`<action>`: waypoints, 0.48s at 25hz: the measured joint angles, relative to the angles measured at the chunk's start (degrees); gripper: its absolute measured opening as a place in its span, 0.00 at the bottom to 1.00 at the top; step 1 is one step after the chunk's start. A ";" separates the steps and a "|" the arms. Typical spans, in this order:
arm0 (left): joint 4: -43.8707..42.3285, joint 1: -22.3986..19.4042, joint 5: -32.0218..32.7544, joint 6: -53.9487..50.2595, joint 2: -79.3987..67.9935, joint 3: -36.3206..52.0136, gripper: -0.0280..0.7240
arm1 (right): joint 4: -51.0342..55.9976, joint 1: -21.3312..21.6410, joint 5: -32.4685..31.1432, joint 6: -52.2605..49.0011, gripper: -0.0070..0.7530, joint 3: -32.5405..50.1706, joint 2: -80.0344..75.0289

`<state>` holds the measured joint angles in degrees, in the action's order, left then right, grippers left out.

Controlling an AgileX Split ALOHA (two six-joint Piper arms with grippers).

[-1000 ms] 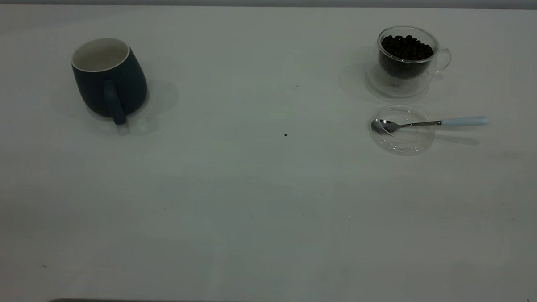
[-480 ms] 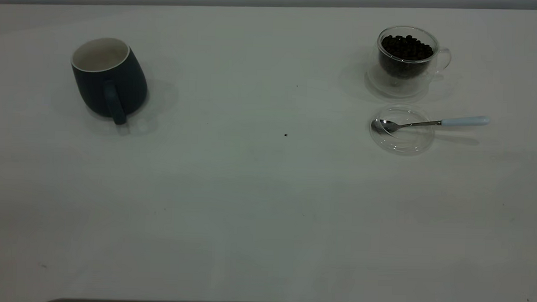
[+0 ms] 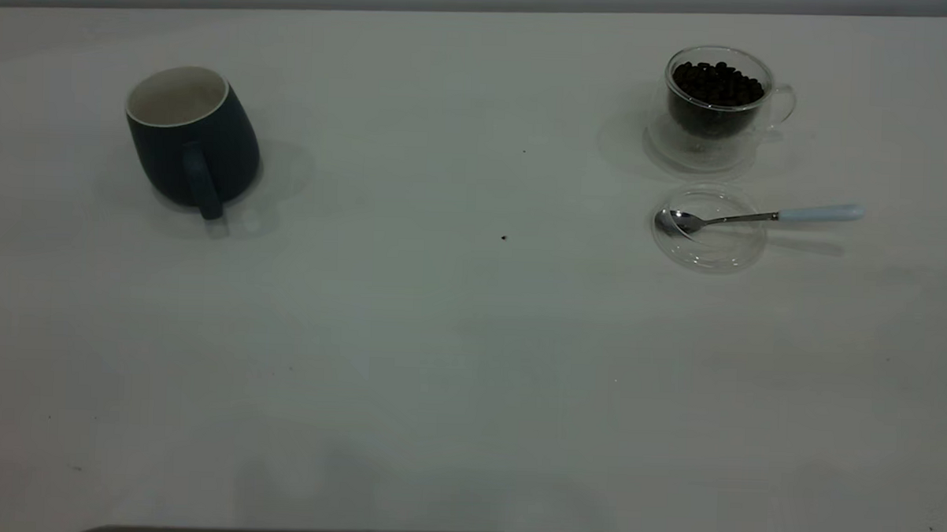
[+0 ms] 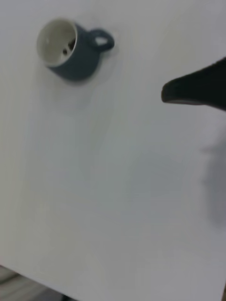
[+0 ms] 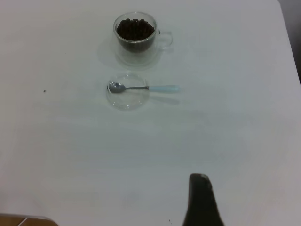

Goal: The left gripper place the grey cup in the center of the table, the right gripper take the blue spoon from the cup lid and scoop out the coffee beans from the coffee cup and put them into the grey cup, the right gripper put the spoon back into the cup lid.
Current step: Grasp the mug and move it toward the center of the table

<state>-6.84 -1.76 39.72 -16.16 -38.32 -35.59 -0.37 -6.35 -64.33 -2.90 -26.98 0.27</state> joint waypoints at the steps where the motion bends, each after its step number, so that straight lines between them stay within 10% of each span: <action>1: -1.50 0.00 -0.37 -1.05 -3.77 -1.78 0.72 | 0.00 0.00 0.00 0.00 0.75 0.00 0.00; 12: -9.17 -8.03 -4.27 -3.39 -41.51 -23.56 0.72 | 0.00 0.00 0.00 0.00 0.75 0.00 0.00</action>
<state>-16.00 -9.79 35.45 -19.55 -79.83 -59.14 -0.37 -6.35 -64.33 -2.90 -26.98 0.27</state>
